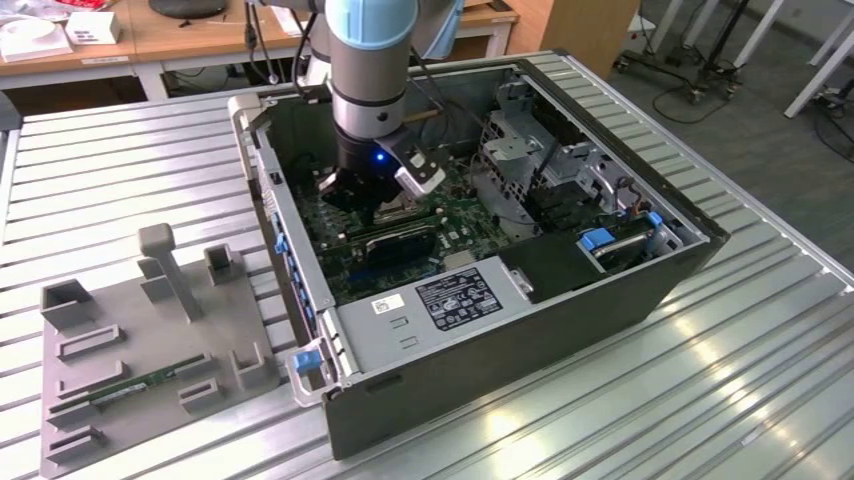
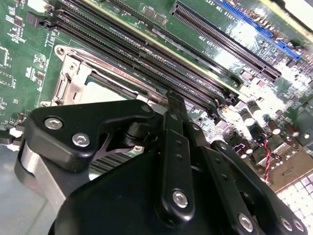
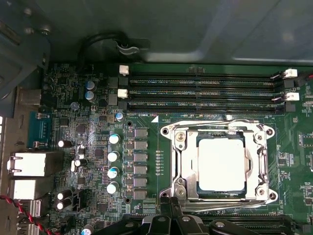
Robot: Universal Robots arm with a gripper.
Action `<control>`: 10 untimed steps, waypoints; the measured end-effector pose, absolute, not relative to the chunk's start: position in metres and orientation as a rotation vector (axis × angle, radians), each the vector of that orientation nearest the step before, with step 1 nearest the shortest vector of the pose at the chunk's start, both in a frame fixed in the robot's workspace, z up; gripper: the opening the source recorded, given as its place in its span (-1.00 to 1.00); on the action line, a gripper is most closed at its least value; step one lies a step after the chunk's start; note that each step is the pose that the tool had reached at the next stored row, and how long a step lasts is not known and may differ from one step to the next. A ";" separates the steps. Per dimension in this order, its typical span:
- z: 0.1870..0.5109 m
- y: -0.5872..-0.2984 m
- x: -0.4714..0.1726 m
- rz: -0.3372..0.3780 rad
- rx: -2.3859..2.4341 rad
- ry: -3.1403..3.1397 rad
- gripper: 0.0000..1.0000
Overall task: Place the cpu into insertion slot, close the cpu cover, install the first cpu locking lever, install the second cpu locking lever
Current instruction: 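Install the second cpu locking lever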
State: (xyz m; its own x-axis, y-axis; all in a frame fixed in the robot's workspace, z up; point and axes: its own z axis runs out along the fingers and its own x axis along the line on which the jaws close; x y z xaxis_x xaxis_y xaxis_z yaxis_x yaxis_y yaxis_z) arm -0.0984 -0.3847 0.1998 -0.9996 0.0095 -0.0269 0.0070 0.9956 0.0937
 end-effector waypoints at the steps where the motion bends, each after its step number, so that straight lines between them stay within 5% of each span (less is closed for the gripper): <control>1: 0.199 -0.385 -0.098 0.148 0.013 3.111 -0.79; 10: 0.198 -0.384 -0.098 0.165 0.013 3.109 -0.79</control>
State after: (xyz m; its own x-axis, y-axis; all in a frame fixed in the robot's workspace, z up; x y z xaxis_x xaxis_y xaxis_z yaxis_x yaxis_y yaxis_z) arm -0.0983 -0.3844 0.1981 -0.9996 0.0098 -0.0275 0.0069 0.9943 0.1062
